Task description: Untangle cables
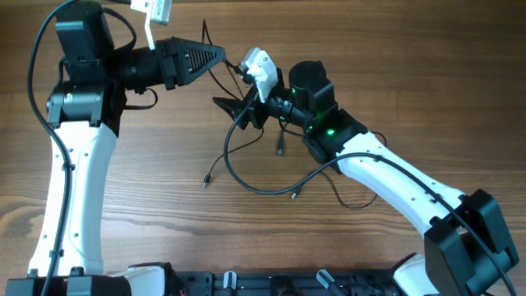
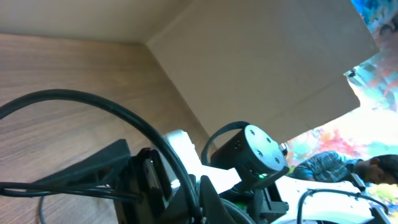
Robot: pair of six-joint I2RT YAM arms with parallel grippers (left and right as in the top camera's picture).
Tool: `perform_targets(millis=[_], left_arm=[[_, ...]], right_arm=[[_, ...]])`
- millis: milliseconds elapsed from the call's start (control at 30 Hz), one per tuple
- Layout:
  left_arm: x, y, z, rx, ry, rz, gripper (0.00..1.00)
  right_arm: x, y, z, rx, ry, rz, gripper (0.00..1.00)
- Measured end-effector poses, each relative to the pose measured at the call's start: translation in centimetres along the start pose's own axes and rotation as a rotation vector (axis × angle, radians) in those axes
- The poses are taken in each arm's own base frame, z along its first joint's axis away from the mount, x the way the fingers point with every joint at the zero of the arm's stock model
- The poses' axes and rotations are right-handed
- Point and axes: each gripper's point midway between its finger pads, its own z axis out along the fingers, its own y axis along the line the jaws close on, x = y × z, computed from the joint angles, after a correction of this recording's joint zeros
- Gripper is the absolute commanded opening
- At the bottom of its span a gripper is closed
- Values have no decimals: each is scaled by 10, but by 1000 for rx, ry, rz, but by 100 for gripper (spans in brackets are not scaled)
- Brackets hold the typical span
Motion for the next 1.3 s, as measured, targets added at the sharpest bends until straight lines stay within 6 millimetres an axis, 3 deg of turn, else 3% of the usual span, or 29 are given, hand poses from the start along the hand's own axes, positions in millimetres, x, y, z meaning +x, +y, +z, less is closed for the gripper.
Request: perform_targets(millis=[233,300,400,433,467,500,833,867,933,967,1000,1133,1300], left_arm=[[-1,2,0,-10,-4,0,4],[-1,2,0,-13,-5,4,4],[-1,3,0,-17,-5,4,4],[0,3,0,-18,-5,2,4],[0,3,0,-18,-5,3,4],[0,4,0,-20,-5,2,4],[0,6,0,-32,-8,1,6],[0,6,0,-33,-8,2,10],[0,6,0,-33,-8,7,41],[0,6,0,-32,-8,14,75],[0,6,0,-32,-7,12,100],[-2,11,0,-59,-17,7,100],[-4,49,-11,-266,-70,-68,100]], right_arm=[[-23,1,-3,-3,-83,11,82],[-33,2,-4,-4,-121,17,75],[-47,2,-7,-8,-174,27,61],[-50,3,-7,-10,-187,35,49],[-52,3,-8,-11,-193,41,33],[-53,4,-8,-15,-196,45,5],[-44,8,-6,-33,-157,89,5],[-42,8,-6,-35,-150,93,5],[-37,8,-6,-33,-125,109,5],[-33,8,-6,-30,-113,116,5],[-30,7,-5,-25,-100,122,5],[-10,-8,-7,52,-23,173,4],[1,-63,-30,228,9,220,4]])
